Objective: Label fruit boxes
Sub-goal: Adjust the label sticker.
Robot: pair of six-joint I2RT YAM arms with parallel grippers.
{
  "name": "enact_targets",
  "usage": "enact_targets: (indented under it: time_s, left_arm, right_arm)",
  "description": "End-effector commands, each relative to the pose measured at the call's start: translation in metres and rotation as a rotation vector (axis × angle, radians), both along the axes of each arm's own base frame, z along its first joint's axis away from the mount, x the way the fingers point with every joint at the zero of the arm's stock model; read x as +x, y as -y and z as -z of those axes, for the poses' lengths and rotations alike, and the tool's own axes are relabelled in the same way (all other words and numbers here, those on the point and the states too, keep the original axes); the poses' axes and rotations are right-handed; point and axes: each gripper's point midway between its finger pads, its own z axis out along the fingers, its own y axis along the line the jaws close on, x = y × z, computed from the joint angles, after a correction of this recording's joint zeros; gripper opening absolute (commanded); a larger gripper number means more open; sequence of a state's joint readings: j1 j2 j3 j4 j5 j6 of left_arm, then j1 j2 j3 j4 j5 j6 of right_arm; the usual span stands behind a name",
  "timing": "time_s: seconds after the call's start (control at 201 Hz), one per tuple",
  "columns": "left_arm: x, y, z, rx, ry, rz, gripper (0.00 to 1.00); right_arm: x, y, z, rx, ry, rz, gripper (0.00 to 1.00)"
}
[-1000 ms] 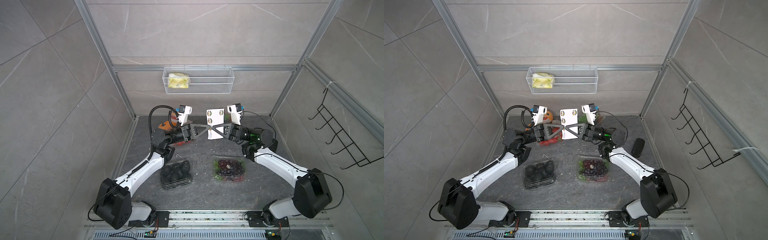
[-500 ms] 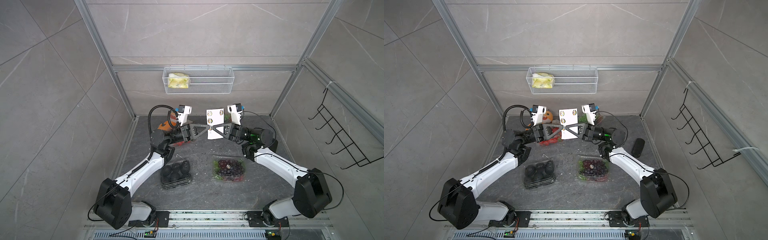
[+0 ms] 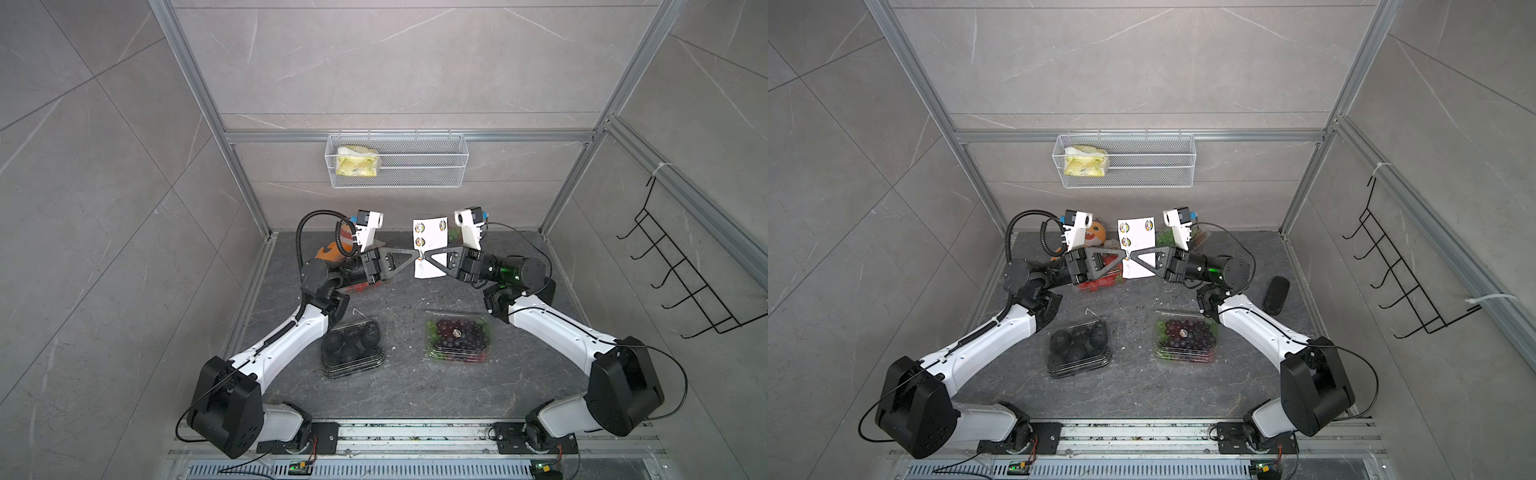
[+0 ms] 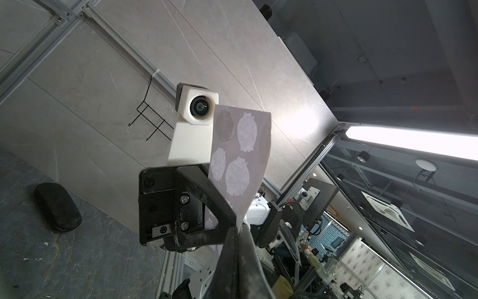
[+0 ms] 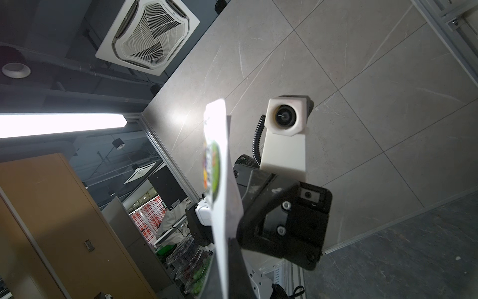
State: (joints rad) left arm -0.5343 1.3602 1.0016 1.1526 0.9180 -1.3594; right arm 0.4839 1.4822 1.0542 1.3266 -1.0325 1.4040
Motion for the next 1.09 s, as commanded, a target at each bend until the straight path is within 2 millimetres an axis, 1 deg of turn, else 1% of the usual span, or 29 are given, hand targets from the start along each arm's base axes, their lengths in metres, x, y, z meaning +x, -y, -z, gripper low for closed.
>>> enact_targets:
  time_s: [0.0, 0.244, 0.259, 0.284, 0.304, 0.368, 0.398, 0.433, 0.587, 0.642, 0.692, 0.737, 0.791, 0.821, 0.956, 0.99, 1.09]
  left_arm:
    - [-0.027, -0.011, -0.026, -0.060, 0.107, 0.021, 0.00]
    - [-0.027, -0.012, -0.023, -0.035, 0.107, 0.014, 0.00]
    - [-0.026, -0.011, -0.021, -0.027, 0.102, 0.010, 0.04]
    - [-0.024, -0.012, -0.019, -0.015, 0.099, 0.000, 0.14]
    - [-0.022, -0.013, -0.017, -0.004, 0.095, -0.009, 0.19]
    - [-0.017, -0.018, -0.010, 0.038, 0.088, -0.045, 0.34]
    - [-0.013, -0.021, -0.007, 0.058, 0.082, -0.070, 0.38]
    - [-0.011, -0.025, -0.003, 0.085, 0.079, -0.098, 0.39]
    - [-0.003, -0.045, 0.015, 0.219, 0.060, -0.271, 0.39]
    - [-0.001, -0.051, 0.021, 0.283, 0.052, -0.345, 0.35]
    - [-0.002, -0.056, 0.022, 0.304, 0.053, -0.377, 0.28]
    - [-0.004, -0.057, 0.021, 0.313, 0.052, -0.386, 0.26]
    - [-0.007, -0.055, 0.020, 0.314, 0.048, -0.372, 0.20]
    - [-0.008, -0.052, 0.020, 0.315, 0.046, -0.359, 0.19]
    - [-0.016, -0.029, 0.020, 0.322, 0.065, -0.288, 0.19]
    - [-0.018, -0.023, 0.021, 0.325, 0.070, -0.271, 0.22]
    - [-0.018, -0.013, 0.022, 0.327, 0.073, -0.250, 0.23]
  right_arm:
    - [0.001, -0.004, 0.001, -0.014, -0.001, 0.001, 0.00]
    - [-0.002, -0.001, -0.003, -0.012, 0.008, 0.001, 0.00]
    - [-0.003, -0.001, -0.004, -0.010, 0.012, 0.002, 0.00]
    - [-0.004, 0.000, -0.005, -0.012, 0.016, 0.004, 0.00]
    - [-0.005, 0.001, -0.006, -0.012, 0.021, 0.006, 0.00]
    - [-0.008, 0.004, -0.007, -0.026, 0.032, 0.019, 0.00]
    - [-0.009, 0.004, -0.007, -0.034, 0.037, 0.027, 0.00]
    - [-0.009, 0.005, -0.005, -0.048, 0.043, 0.039, 0.00]
    - [-0.008, 0.007, 0.004, -0.128, 0.062, 0.114, 0.00]
    - [-0.005, 0.008, 0.009, -0.171, 0.076, 0.166, 0.00]
    - [-0.002, 0.008, 0.016, -0.225, 0.084, 0.214, 0.00]
    - [0.000, 0.010, 0.022, -0.268, 0.096, 0.258, 0.00]
    - [0.000, 0.012, 0.024, -0.290, 0.104, 0.284, 0.00]
    - [-0.001, 0.011, 0.024, -0.293, 0.107, 0.286, 0.00]
    - [0.004, 0.010, 0.027, -0.312, 0.094, 0.304, 0.00]
    - [0.004, 0.009, 0.028, -0.316, 0.092, 0.306, 0.00]
    - [0.004, 0.008, 0.030, -0.329, 0.096, 0.310, 0.00]
